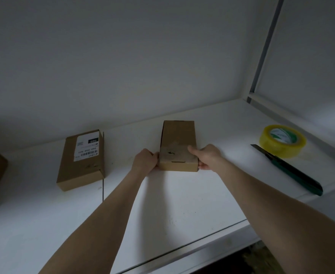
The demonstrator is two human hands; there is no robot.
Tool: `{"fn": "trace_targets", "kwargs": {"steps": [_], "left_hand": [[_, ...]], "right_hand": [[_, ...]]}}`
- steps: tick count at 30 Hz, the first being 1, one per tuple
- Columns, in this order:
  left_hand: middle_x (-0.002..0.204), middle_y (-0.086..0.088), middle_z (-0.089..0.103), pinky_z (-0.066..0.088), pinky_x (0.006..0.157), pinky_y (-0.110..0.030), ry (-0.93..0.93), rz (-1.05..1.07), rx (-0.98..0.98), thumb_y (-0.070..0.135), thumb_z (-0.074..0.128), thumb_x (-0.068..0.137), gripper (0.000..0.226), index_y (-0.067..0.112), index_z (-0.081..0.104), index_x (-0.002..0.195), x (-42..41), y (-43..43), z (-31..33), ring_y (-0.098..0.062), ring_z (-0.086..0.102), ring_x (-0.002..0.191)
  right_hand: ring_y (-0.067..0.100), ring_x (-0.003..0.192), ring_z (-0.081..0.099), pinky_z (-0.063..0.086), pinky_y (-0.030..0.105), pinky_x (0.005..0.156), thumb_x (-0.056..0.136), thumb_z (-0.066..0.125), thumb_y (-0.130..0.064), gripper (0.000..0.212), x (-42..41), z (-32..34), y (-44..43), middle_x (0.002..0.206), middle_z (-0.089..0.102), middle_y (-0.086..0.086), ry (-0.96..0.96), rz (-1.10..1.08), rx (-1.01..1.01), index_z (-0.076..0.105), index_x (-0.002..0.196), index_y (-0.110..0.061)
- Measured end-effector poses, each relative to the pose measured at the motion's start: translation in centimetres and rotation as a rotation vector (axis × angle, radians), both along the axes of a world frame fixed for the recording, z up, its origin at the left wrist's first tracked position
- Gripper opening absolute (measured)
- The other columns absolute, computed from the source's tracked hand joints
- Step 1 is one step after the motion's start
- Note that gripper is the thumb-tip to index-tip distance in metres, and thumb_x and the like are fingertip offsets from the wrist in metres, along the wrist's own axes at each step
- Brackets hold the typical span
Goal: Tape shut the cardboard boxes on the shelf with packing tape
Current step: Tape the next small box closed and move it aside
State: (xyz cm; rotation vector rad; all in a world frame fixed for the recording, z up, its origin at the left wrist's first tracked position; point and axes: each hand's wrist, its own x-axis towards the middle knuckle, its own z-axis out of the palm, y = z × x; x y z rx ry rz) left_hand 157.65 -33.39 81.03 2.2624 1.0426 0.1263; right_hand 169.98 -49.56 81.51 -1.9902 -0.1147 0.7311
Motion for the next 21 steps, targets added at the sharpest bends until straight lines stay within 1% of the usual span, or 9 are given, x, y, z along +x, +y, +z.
{"fn": "trace_targets", "kwargs": {"steps": [2, 4, 5, 7, 9, 12, 16, 18, 21], "left_hand": [[0.092, -0.01, 0.064, 0.044, 0.074, -0.03, 0.0, 0.061, 0.113, 0.027, 0.049, 0.097, 0.026, 0.006, 0.064, 0.093, -0.5, 0.4, 0.2, -0.031, 0.062, 0.095], [0.124, -0.011, 0.055, 0.044, 0.087, -0.034, -0.073, 0.071, 0.228, 0.02, 0.043, 0.099, 0.03, 0.009, 0.058, 0.123, -0.9, 0.3, 0.6, -0.029, 0.056, 0.112], [0.135, -0.011, 0.049, 0.041, 0.094, -0.034, -0.135, 0.023, 0.241, 0.018, 0.041, 0.1, 0.035, 0.011, 0.052, 0.133, -0.9, 0.0, 0.7, -0.028, 0.051, 0.12], [0.147, -0.01, 0.039, 0.031, 0.107, -0.033, -0.21, -0.144, 0.225, 0.016, 0.038, 0.101, 0.044, 0.011, 0.037, 0.144, -0.4, -1.6, 0.5, -0.027, 0.039, 0.133], [0.154, -0.012, 0.027, 0.02, 0.114, -0.031, -0.165, -0.334, 0.269, 0.018, 0.033, 0.103, 0.048, 0.007, 0.026, 0.149, 0.2, -3.3, -0.3, -0.027, 0.023, 0.143], [0.16, -0.012, 0.007, 0.001, 0.116, -0.024, -0.072, -0.414, 0.283, 0.022, 0.024, 0.105, 0.049, 0.003, 0.018, 0.15, 0.5, -4.0, -0.8, -0.021, -0.001, 0.148], [0.159, -0.019, -0.004, 0.016, 0.11, -0.022, -0.138, -0.262, 0.076, 0.021, 0.028, 0.105, 0.057, -0.004, 0.004, 0.149, -0.1, -5.2, -0.3, -0.027, 0.011, 0.147], [0.158, -0.021, 0.006, 0.025, 0.105, -0.027, -0.194, -0.167, -0.045, 0.023, 0.033, 0.104, 0.06, -0.004, 0.004, 0.149, -0.1, -5.8, -0.4, -0.031, 0.023, 0.143], [0.149, -0.018, 0.035, 0.033, 0.104, -0.032, -0.248, -0.049, -0.174, 0.02, 0.039, 0.102, 0.056, -0.001, 0.016, 0.148, 0.1, -5.6, -0.6, -0.033, 0.039, 0.133]], "right_hand": [[0.027, 0.075, 0.067, 0.058, 0.034, 0.071, 0.096, 0.052, -0.048, 0.048, 0.0, 0.4, -0.3, 0.087, 0.068, 0.014, -0.161, 0.014, -0.13, 0.064, 0.101, -0.002], [0.032, 0.099, 0.064, 0.049, 0.035, 0.081, 0.102, 0.037, -0.04, 0.04, 0.0, 1.2, -0.8, 0.109, 0.067, 0.013, -0.6, 0.016, -0.349, 0.061, 0.113, -0.009], [0.032, 0.109, 0.059, 0.046, 0.035, 0.085, 0.103, 0.035, -0.036, 0.037, -0.3, 1.6, -0.9, 0.119, 0.063, 0.011, -0.784, 0.054, -0.353, 0.058, 0.12, -0.014], [0.027, 0.127, 0.047, 0.04, 0.035, 0.098, 0.104, 0.033, -0.033, 0.039, -1.6, 1.9, -0.6, 0.138, 0.052, 0.005, -0.968, 0.315, -0.271, 0.05, 0.137, -0.02], [0.023, 0.143, 0.028, 0.027, 0.036, 0.113, 0.105, 0.029, -0.034, 0.046, -3.0, 0.5, 0.0, 0.155, 0.034, 0.001, -1.038, 0.657, -0.328, 0.034, 0.149, -0.021], [0.019, 0.151, -0.001, 0.009, 0.039, 0.121, 0.106, 0.023, -0.038, 0.055, -3.9, -1.4, -0.2, 0.164, 0.004, -0.003, -0.974, 0.773, -0.441, 0.012, 0.156, -0.019], [0.024, 0.15, -0.01, 0.003, 0.039, 0.121, 0.105, 0.021, -0.045, 0.062, -4.7, -0.9, 0.2, 0.163, -0.009, 0.007, -0.727, 0.57, -0.384, 0.009, 0.156, -0.014], [0.028, 0.15, -0.008, 0.004, 0.037, 0.12, 0.104, 0.025, -0.044, 0.066, -4.8, -0.7, 0.6, 0.162, -0.015, 0.007, -0.597, 0.493, -0.324, 0.003, 0.156, -0.01], [0.024, 0.15, 0.001, 0.011, 0.034, 0.121, 0.104, 0.034, -0.042, 0.074, -4.6, -0.9, 0.8, 0.162, -0.016, 0.004, -0.544, 0.433, -0.251, -0.003, 0.155, -0.005]]}}
